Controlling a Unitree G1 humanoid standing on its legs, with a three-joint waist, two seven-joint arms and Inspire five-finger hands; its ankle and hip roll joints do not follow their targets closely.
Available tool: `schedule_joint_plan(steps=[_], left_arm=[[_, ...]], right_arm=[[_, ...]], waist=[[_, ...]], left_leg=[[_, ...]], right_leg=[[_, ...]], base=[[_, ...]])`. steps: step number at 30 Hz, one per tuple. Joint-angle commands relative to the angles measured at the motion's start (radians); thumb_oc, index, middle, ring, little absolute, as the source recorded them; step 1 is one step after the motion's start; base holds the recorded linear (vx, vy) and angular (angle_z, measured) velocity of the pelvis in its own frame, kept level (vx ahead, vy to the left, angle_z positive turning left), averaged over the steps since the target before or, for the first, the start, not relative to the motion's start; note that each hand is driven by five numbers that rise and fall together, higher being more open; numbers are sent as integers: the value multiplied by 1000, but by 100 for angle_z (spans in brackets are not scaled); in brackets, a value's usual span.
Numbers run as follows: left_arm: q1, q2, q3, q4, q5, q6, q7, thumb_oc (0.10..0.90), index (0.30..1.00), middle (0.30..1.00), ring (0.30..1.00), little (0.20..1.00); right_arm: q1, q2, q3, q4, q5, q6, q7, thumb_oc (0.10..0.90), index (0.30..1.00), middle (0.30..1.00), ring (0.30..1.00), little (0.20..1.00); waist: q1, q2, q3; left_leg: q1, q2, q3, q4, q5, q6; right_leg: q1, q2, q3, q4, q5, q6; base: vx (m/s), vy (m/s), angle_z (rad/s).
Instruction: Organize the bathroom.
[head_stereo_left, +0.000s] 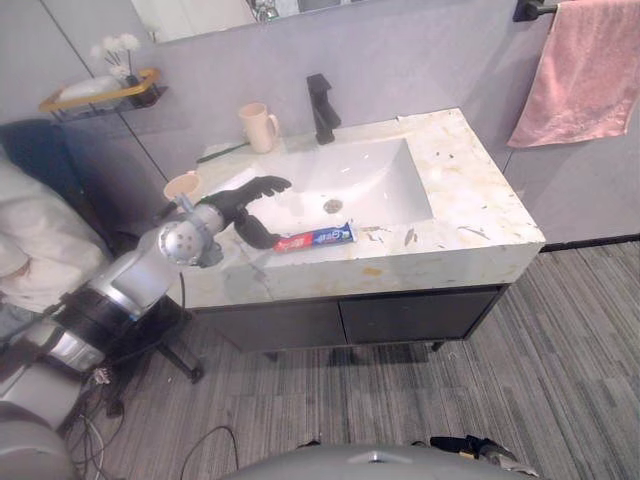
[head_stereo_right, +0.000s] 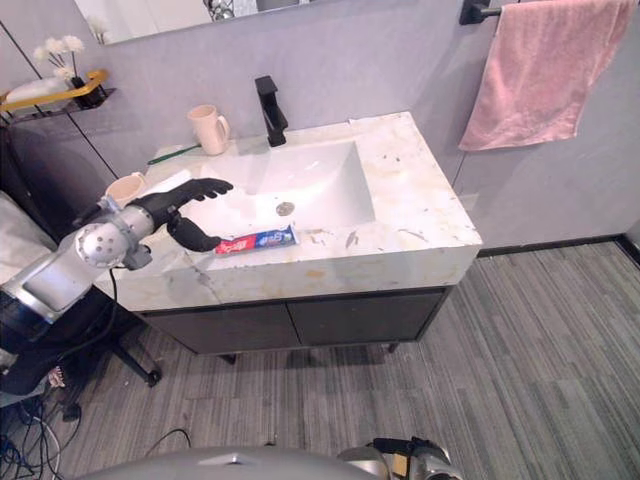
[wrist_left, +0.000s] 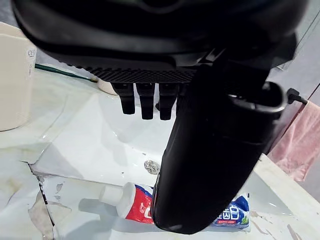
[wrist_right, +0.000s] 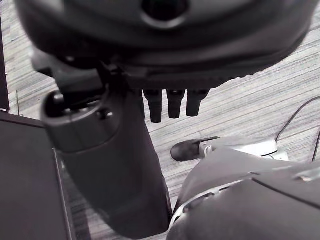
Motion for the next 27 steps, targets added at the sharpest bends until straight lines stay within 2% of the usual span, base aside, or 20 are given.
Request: schedule_joint_plan(steps=[1, 20, 27], left_arm=[[-229, 30, 81, 82, 44, -21, 52, 800, 900, 900, 900, 900], [-226, 0, 70, 97, 67, 21, 19, 800, 900, 900, 900, 900], [-236, -16, 50, 118, 82, 44, 4, 800, 900, 900, 900, 900]], right_arm=[[-19, -12, -14, 16, 11, -3, -26, 800, 900, 900, 900, 900], [-16, -14, -12, -4, 16, 3, -38, 800, 900, 900, 900, 900], [-21, -26, -16, -7, 11, 4, -38, 800, 900, 900, 900, 900]], waist=[[-9, -24, 15], [-18, -23, 26], [-24, -10, 34]], left_leg=[[-11, -74, 15, 121, -99, 54], [-13, -75, 14, 123, -98, 54], [-14, -78, 16, 127, -97, 52]], right_leg=[[-23, 75, -70, 76, -79, -32], [-26, 75, -64, 74, -76, -33], [-28, 73, -62, 76, -76, -31]], base=[[0, 0, 0], [0, 1, -1], [0, 2, -2]])
